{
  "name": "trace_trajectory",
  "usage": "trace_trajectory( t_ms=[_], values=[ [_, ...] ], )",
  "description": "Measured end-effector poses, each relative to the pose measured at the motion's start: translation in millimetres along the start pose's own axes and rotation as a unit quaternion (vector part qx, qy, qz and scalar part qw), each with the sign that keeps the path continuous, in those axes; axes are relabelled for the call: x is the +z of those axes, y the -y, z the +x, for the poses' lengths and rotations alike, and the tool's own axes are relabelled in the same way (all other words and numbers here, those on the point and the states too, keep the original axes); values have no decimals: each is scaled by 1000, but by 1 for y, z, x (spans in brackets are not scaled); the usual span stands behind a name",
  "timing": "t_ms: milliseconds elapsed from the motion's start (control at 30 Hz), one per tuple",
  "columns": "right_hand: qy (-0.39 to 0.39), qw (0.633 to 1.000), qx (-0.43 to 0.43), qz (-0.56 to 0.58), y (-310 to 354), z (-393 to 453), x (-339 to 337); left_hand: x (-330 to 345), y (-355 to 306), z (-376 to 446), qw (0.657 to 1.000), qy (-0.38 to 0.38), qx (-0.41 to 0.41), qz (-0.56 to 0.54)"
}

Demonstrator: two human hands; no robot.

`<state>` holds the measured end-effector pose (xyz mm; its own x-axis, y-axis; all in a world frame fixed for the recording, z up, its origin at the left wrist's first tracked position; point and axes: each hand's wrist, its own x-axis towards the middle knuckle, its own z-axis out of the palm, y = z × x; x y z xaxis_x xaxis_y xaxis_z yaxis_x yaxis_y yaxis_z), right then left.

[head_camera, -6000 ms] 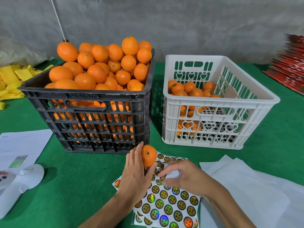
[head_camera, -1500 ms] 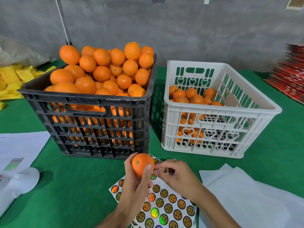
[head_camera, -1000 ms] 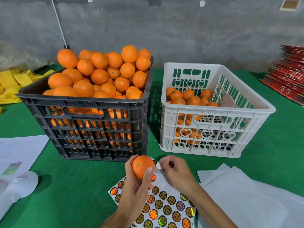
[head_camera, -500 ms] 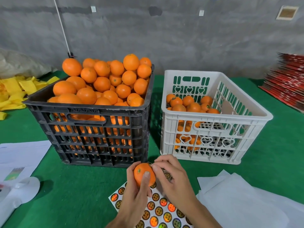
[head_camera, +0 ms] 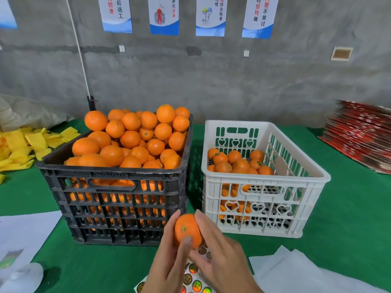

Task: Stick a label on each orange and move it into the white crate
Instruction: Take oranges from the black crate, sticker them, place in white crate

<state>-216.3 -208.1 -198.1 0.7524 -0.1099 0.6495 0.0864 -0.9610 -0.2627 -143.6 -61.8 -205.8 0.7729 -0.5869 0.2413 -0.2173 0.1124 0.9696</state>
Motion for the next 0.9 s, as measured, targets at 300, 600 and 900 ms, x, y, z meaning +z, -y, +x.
trace_trajectory(
  t_ms=[300,600,900],
  values=[
    [-115,989,89,32,-42,121,-62,-18,-128,100,924,-4,295,242],
    [-48,996,2,-74,-72,133,-40,-115,-140,242,704,-1,-150,694],
    [-50,995,10,-85,-69,129,-38,-132,-107,286,536,155,-239,795]
  ],
)
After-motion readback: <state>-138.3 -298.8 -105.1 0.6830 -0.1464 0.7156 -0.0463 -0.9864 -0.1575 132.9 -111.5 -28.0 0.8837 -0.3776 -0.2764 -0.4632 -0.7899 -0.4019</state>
